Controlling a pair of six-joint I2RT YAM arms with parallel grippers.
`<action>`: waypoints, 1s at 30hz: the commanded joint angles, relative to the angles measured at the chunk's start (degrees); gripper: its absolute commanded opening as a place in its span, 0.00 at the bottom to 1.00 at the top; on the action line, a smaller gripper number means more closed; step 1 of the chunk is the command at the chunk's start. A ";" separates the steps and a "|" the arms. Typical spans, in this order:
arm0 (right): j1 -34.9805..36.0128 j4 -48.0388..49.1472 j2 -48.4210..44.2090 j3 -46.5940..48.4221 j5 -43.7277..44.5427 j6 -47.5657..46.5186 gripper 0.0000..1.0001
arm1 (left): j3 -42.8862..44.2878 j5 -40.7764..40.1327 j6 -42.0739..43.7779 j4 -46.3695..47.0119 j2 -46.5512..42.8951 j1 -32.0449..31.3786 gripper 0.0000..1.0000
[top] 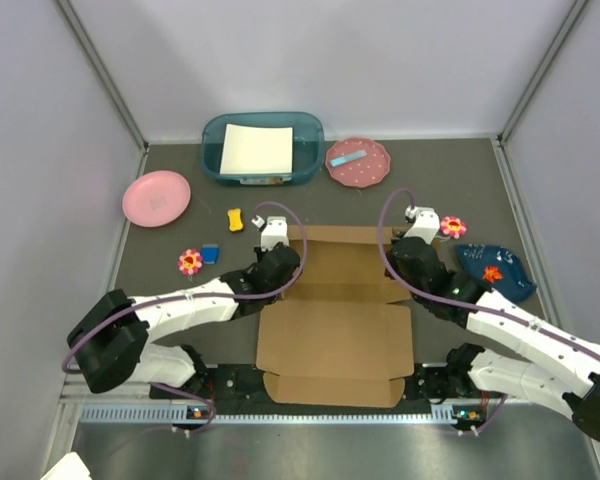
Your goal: Fold the paper box
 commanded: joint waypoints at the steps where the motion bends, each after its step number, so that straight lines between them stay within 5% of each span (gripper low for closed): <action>1: -0.65 4.54 0.59 -2.18 -9.12 11.50 0.00 | -3.37 -1.37 -5.60 -4.74 -0.60 0.27 0.00; 4: -0.65 3.49 0.34 -2.09 -8.43 11.43 0.04 | -3.55 -1.11 -5.52 -5.09 -0.25 0.18 0.00; 8: -0.65 -2.48 -4.05 0.18 -5.36 8.97 0.35 | -2.76 -0.75 -5.26 -6.93 0.37 0.35 0.00; 11: -0.65 -7.84 -8.09 0.81 -3.42 8.00 0.44 | -1.88 -0.49 -5.08 -8.16 0.72 0.44 0.00; 17: -0.65 -12.94 -13.46 -3.84 -1.75 13.26 0.48 | 0.05 0.83 -5.96 -10.18 1.69 0.79 0.00; 30: -1.00 -15.41 -9.95 -10.53 -0.97 25.84 0.53 | 3.66 0.74 -5.69 -17.22 3.01 0.88 0.00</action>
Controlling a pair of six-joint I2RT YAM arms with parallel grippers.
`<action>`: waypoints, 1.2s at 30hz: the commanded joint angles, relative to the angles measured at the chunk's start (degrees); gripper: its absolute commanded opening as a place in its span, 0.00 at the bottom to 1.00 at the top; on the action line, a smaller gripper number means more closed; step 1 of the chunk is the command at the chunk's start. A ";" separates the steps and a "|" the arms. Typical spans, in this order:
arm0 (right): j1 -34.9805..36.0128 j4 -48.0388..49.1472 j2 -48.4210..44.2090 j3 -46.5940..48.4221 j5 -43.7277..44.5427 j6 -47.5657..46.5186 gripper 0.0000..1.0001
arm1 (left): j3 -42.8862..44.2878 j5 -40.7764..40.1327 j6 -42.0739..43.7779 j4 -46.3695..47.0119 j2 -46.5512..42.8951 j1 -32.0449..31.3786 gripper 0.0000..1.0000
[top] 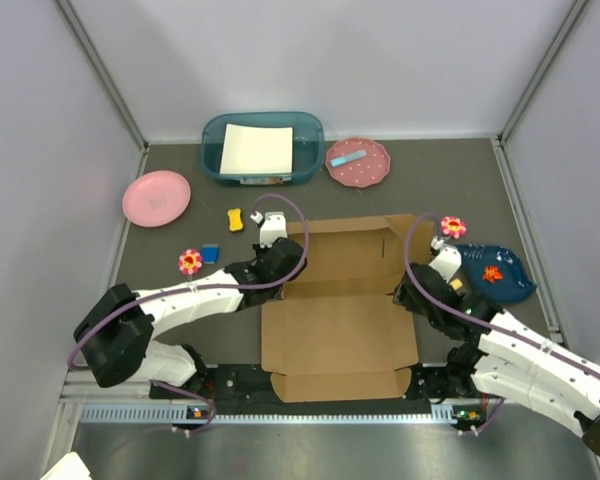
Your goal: Fold the paper box
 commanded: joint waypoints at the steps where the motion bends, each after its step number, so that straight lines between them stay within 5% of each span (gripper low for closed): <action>1: -0.73 0.24 0.67 -0.47 2.76 4.07 0.53 | -1.01 2.58 -0.12 -8.34 0.62 0.16 0.00; 21: -5.83 21.94 9.53 -5.66 0.74 -2.60 0.48 | -2.51 5.12 0.23 -7.20 -0.61 0.16 0.00; 31: -5.75 26.34 12.64 -5.84 -1.72 -6.47 0.13 | -2.60 6.09 0.14 -6.94 -0.34 0.07 0.00; 36: -3.56 30.20 9.99 -6.37 -3.12 -12.26 0.04 | -2.51 6.71 0.14 -5.80 0.62 -0.02 0.00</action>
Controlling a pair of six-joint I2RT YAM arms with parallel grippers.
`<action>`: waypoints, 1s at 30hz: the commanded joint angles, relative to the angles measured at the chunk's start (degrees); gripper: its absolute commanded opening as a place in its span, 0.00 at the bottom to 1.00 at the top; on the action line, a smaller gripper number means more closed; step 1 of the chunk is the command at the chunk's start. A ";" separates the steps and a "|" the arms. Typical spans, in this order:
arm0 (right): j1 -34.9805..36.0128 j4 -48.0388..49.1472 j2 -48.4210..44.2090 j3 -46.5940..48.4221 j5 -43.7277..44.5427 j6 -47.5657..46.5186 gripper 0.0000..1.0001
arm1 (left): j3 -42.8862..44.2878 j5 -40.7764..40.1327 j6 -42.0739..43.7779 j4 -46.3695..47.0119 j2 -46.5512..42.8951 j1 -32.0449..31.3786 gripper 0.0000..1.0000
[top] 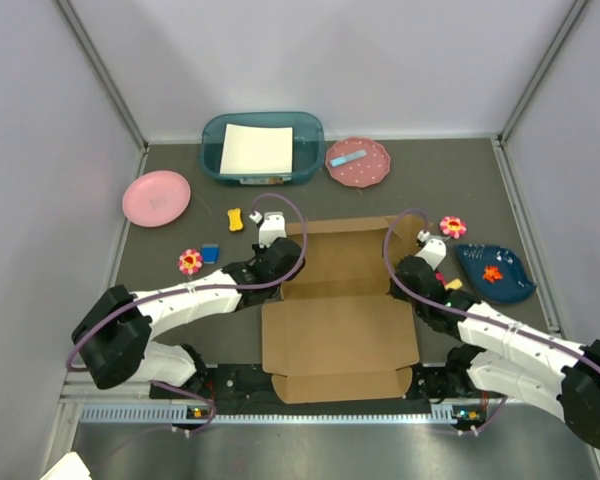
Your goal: Fold the paper box
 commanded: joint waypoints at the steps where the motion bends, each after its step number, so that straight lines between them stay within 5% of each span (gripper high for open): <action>1: 2.37 5.27 -1.57 -0.01 -1.16 -6.52 0.03 | -2.23 4.92 0.06 -5.53 1.56 -0.30 0.00; 9: 7.21 4.93 8.35 4.56 -3.89 -13.56 0.06 | -1.70 5.09 0.14 -5.44 2.09 -0.21 0.00; 12: 7.83 3.18 7.93 5.00 -3.54 -13.91 0.17 | -1.96 4.65 0.32 -5.71 1.65 -0.30 0.00; 21: 7.83 -10.44 -7.88 13.42 1.64 -17.34 0.50 | -2.75 4.21 0.32 -5.88 1.21 -0.21 0.00; 30: 6.69 -24.33 -19.15 23.19 19.21 -19.98 0.54 | -2.58 4.65 0.32 -5.80 0.51 -0.21 0.00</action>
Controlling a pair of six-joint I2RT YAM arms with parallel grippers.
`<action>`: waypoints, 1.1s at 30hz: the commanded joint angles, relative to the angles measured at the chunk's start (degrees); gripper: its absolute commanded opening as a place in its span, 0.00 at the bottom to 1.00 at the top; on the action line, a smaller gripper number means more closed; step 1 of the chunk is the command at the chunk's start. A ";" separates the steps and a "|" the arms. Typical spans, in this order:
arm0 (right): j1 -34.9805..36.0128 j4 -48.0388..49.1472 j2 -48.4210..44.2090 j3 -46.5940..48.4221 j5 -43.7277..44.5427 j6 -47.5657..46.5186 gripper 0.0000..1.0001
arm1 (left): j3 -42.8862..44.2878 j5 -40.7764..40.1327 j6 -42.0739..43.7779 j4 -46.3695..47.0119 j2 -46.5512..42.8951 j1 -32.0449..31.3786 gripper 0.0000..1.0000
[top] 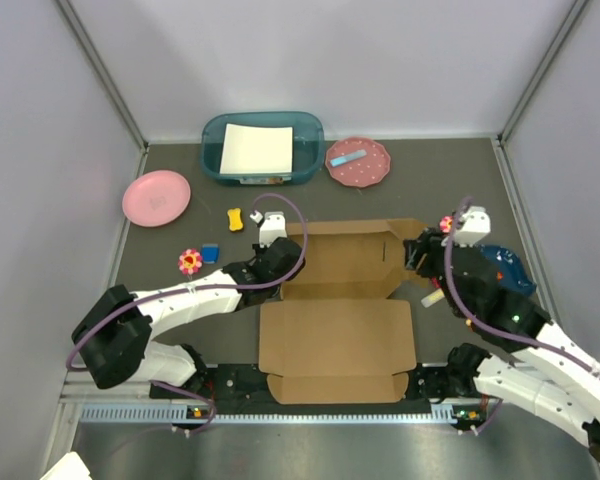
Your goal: Fold the paper box
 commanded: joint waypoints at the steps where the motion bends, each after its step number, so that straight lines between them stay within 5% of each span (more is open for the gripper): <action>1: -1.53 -9.17 -1.12 3.40 13.12 -0.92 0.54 | -2.47 4.50 0.06 -6.19 0.07 -0.34 0.00; 12: -17.26 -5.41 -5.50 -5.47 4.44 7.78 0.53 | -5.01 4.06 1.73 -4.35 -2.12 -0.26 0.00; 17: -28.49 -2.77 -4.56 -6.71 -6.27 9.28 0.52 | -8.18 3.01 1.90 -1.88 -4.15 -0.34 0.00; 27: -30.45 1.81 -1.14 -9.26 -12.88 9.37 0.53 | -8.27 3.01 2.60 -1.62 -4.06 -0.26 0.00; 33: -40.02 8.99 4.24 -13.21 -23.67 12.53 0.53 | -9.41 1.95 3.05 -0.74 -5.38 -0.26 0.00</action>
